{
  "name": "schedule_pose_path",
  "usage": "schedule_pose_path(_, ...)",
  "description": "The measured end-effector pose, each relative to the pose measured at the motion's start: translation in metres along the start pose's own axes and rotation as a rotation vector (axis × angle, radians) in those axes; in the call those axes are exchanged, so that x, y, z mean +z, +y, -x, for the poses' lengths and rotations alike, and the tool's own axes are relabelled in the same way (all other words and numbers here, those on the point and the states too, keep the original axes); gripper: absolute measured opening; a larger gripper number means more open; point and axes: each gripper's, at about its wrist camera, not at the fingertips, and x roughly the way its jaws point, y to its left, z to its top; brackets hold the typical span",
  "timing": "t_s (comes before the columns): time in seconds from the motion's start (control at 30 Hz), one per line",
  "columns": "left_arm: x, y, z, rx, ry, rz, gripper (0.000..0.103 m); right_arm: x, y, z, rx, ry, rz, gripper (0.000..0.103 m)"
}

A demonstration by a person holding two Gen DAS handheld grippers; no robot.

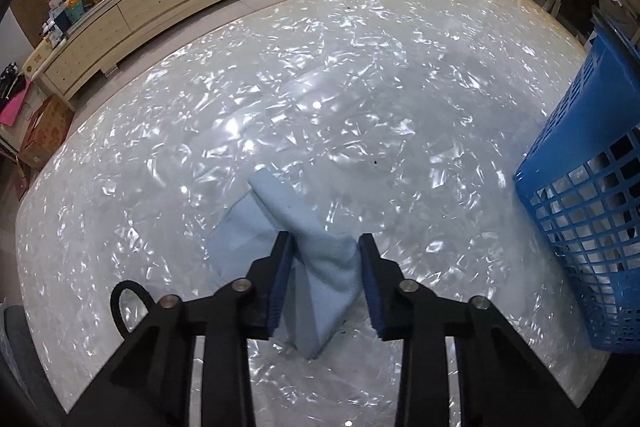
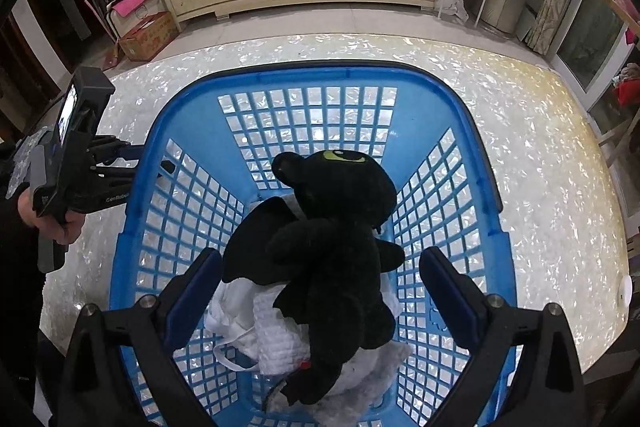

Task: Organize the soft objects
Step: 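Open the right gripper on the plush toy while the left gripper grasps the light blue cloth, then carry the light blue cloth into the basket and open the left gripper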

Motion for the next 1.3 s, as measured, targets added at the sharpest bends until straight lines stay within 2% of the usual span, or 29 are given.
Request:
schedule_pose_path(0.07,-0.001,0.003,0.003,-0.003,-0.002,0.011,0.023,-0.001,-0.003,0.001,-0.004,0.0,-0.003,0.099)
schedule_pose_path(0.17,-0.007,0.009,0.011,-0.028,-0.009,0.045,0.02,-0.001,-0.005,0.003,-0.003,-0.001,-0.004,0.099)
schedule_pose_path(0.43,-0.013,0.004,0.067,-0.061,-0.077,0.072,0.019,-0.005,-0.007,0.019,-0.008,-0.029,-0.015,0.101)
schedule_pose_path(0.67,-0.016,-0.023,0.134,-0.085,-0.162,0.046,0.019,-0.015,-0.011,0.042,-0.021,-0.063,-0.02,0.103)
schedule_pose_path(0.87,-0.02,-0.043,0.171,-0.087,-0.198,0.042,0.019,-0.027,-0.022,0.058,-0.045,-0.081,-0.034,0.103)
schedule_pose_path(1.3,-0.017,-0.094,0.211,-0.112,-0.242,-0.001,0.019,-0.049,-0.047,0.068,-0.061,-0.083,-0.081,0.103)
